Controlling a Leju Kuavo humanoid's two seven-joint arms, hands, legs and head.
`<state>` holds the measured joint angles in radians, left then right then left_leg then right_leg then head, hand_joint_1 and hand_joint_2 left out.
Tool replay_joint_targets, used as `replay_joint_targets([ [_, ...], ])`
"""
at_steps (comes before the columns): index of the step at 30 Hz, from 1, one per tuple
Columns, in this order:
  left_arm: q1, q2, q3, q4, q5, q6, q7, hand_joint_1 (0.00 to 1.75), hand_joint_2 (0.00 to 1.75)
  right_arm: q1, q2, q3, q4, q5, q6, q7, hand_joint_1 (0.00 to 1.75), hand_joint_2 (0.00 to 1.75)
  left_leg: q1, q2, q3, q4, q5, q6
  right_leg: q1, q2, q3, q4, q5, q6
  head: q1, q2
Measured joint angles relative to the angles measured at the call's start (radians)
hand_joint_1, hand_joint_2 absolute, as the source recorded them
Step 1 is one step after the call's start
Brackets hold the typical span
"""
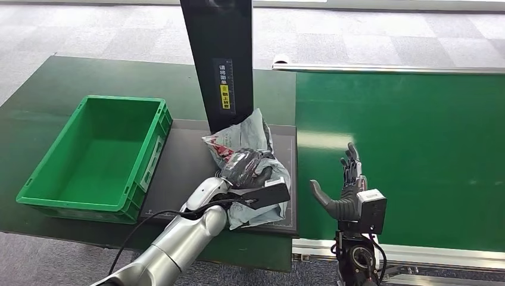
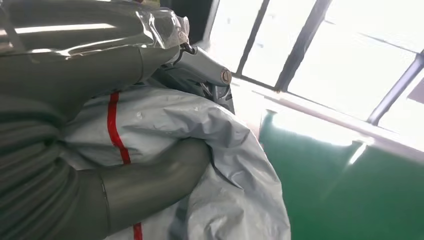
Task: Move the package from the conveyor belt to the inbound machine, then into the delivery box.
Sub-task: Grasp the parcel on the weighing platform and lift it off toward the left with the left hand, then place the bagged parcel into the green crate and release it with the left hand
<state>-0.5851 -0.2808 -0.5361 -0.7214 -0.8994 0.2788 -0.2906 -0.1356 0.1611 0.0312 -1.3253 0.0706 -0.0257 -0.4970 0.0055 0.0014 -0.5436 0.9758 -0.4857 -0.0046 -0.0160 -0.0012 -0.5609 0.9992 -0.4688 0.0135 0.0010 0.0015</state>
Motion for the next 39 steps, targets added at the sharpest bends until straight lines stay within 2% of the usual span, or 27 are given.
replay_joint_targets([
  [6, 0.074, 0.018, 0.011, -0.182, -0.074, 0.214, -0.092, 1.75, 1.75, 0.000, 0.003, -0.007, -0.002, -0.004, 0.010, 0.000, 0.00, 1.75, 0.000, 0.000, 0.000, 0.000, 0.000, 0.000, 0.000, 0.000, 0.000, 0.000, 0.000, 0.000, 0.000, 0.000],
  [11, 0.124, 0.041, 0.012, -0.323, -0.213, 0.375, -0.084, 1.75, 1.75, 0.000, 0.004, -0.009, -0.002, -0.009, 0.016, 0.000, 0.00, 1.75, 0.000, 0.000, 0.000, 0.000, 0.000, 0.000, 0.000, 0.000, 0.000, 0.000, 0.000, 0.000, 0.000, 0.000],
  [15, 0.146, 0.062, 0.040, -0.425, -0.363, 0.413, -0.046, 1.75, 1.75, 0.000, 0.003, -0.011, -0.002, -0.015, 0.017, -0.003, 0.00, 1.75, 0.000, 0.000, 0.000, 0.000, 0.000, 0.000, 0.000, 0.000, 0.000, 0.000, 0.000, 0.000, 0.000, 0.000],
  [21, 0.106, 0.109, 0.183, -0.482, -0.534, 0.414, 0.070, 1.75, 1.75, 0.008, -0.002, -0.014, -0.001, -0.023, 0.017, -0.020, 0.00, 1.75, 0.000, 0.000, 0.000, 0.000, 0.001, -0.001, 0.000, 0.000, 0.000, 0.000, 0.000, 0.000, 0.000, 0.000],
  [27, -0.022, 0.173, 0.379, -0.378, -0.453, 0.414, 0.129, 1.75, 1.75, 0.032, -0.014, -0.013, -0.002, -0.046, -0.010, -0.034, 0.00, 1.75, 0.001, 0.000, 0.000, 0.000, 0.001, -0.002, 0.001, 0.000, 0.000, 0.001, 0.000, 0.000, 0.000, 0.000],
  [31, -0.133, 0.211, 0.486, -0.211, -0.422, 0.414, 0.244, 1.75, 1.75, 0.045, -0.023, -0.008, -0.004, -0.060, -0.039, -0.036, 0.00, 1.75, 0.001, 0.001, 0.000, 0.000, 0.002, -0.002, 0.001, 0.001, 0.000, 0.001, 0.000, 0.000, 0.000, 0.000],
  [35, -0.220, 0.255, 0.552, -0.037, -0.430, 0.402, 0.368, 1.75, 1.75, 0.052, -0.028, -0.005, -0.010, -0.062, -0.055, -0.031, 0.00, 1.75, 0.001, 0.001, 0.000, 0.000, 0.002, -0.002, 0.001, 0.001, -0.001, 0.001, 0.000, 0.000, 0.000, 0.000],
  [39, -0.272, 0.294, 0.581, 0.102, -0.449, 0.304, 0.451, 1.75, 1.75, 0.045, -0.029, 0.000, -0.010, -0.063, -0.057, -0.019, 0.00, 1.75, 0.001, 0.001, -0.001, 0.000, 0.002, -0.002, 0.001, 0.001, -0.001, 0.001, 0.000, 0.000, 0.000, 0.000],
])
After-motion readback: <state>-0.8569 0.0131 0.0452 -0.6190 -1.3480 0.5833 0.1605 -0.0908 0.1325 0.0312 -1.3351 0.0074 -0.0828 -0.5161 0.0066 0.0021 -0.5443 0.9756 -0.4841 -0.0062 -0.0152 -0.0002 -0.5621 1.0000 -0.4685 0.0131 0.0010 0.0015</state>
